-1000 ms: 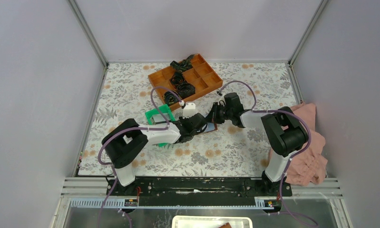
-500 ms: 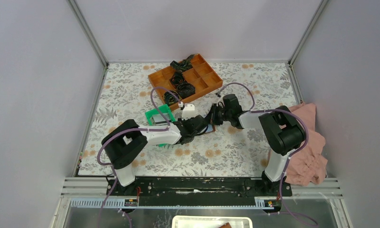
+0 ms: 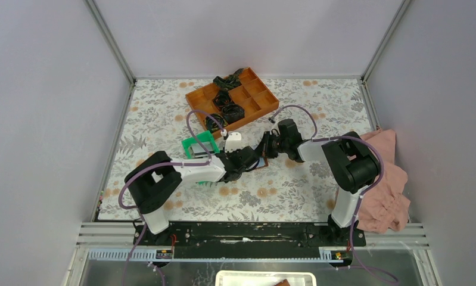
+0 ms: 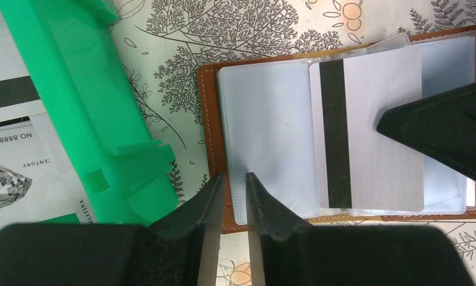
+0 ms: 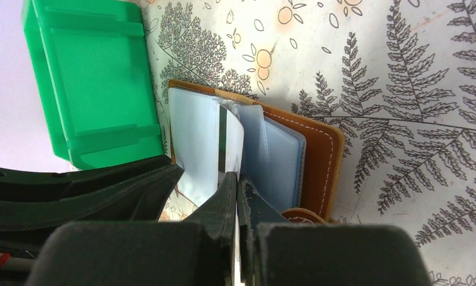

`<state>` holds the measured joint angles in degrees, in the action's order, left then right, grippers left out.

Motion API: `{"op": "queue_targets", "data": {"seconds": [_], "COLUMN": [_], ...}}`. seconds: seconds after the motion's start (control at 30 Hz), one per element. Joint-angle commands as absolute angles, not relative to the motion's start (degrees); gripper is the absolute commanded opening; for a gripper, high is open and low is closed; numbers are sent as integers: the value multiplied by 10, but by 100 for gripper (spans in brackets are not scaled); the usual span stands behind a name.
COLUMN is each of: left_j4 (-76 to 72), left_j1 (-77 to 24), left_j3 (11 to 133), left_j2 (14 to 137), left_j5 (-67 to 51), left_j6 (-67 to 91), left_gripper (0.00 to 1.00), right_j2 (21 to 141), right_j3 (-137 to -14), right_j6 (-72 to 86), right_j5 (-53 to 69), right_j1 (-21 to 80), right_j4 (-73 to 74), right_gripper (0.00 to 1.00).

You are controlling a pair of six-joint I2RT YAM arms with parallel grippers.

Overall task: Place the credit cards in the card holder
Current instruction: Insert the credit card into the card holder.

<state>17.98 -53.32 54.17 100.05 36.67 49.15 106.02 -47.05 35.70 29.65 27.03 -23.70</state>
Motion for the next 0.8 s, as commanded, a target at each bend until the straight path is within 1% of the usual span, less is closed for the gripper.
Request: {"op": "queue_targets", "data": {"seconds": [0.0,0.2,0.4,0.53,0.77], "left_j4": [272,271,265,251,239], "left_j1": [-536,-535,-535,-535,-536], "left_j3": [513,507,508,498,481], "left_j2": [1010,1018,1043,1058,1073], "left_j5": [367,369,360,346,329], "left_j6": [500,505,504,505,507], "left_gripper": [28,29,29,26,17], "right_j2": [1083,1081,1068,1051,1046], "right_j3": [-455,-454,-454,-456,-460], "right_j6": [337,336,334,330,335], "right_j5": [270,268,270,271,273], "right_j1": [277,276,276,276,276], "right_j4": [-197,-196,-194,-187,-183], "right_gripper": [0,0,0,0,0]}}
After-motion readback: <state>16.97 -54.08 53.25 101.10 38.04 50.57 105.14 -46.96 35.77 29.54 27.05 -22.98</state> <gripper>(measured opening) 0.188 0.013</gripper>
